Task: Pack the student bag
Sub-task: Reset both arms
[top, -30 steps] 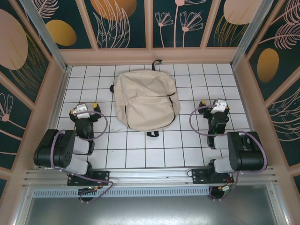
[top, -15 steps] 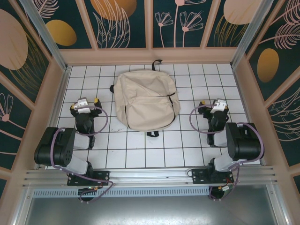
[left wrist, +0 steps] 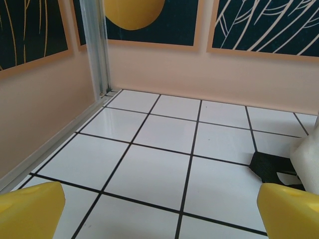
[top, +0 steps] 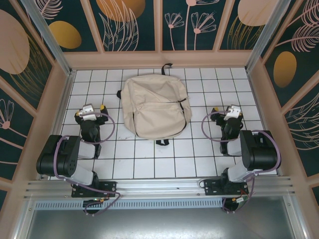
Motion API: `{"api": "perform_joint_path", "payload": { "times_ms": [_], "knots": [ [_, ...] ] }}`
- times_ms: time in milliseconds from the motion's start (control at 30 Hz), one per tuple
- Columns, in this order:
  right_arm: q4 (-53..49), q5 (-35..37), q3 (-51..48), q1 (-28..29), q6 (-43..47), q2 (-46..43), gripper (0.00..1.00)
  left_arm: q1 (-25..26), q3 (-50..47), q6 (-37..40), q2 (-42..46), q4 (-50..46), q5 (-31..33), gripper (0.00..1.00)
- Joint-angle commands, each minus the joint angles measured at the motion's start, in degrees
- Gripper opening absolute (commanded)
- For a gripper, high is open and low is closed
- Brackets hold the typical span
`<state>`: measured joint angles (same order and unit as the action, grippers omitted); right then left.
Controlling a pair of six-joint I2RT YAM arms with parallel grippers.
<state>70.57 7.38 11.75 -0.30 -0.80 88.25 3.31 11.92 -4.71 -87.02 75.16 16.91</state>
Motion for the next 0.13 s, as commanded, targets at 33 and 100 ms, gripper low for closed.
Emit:
{"api": "perform_joint_path", "payload": {
  "times_ms": [33,100],
  "knots": [
    [2.3,-1.3,0.9,-0.3,-1.2,0.0,0.99,-0.4,0.9,-0.2,-0.5,-0.1,-0.1,0.99],
    [2.7,-1.4,0.7,-0.3,-1.2,-0.1,0.99,-0.4,0.6,-0.1,-0.4,0.2,0.0,0.99]
  ]
}}
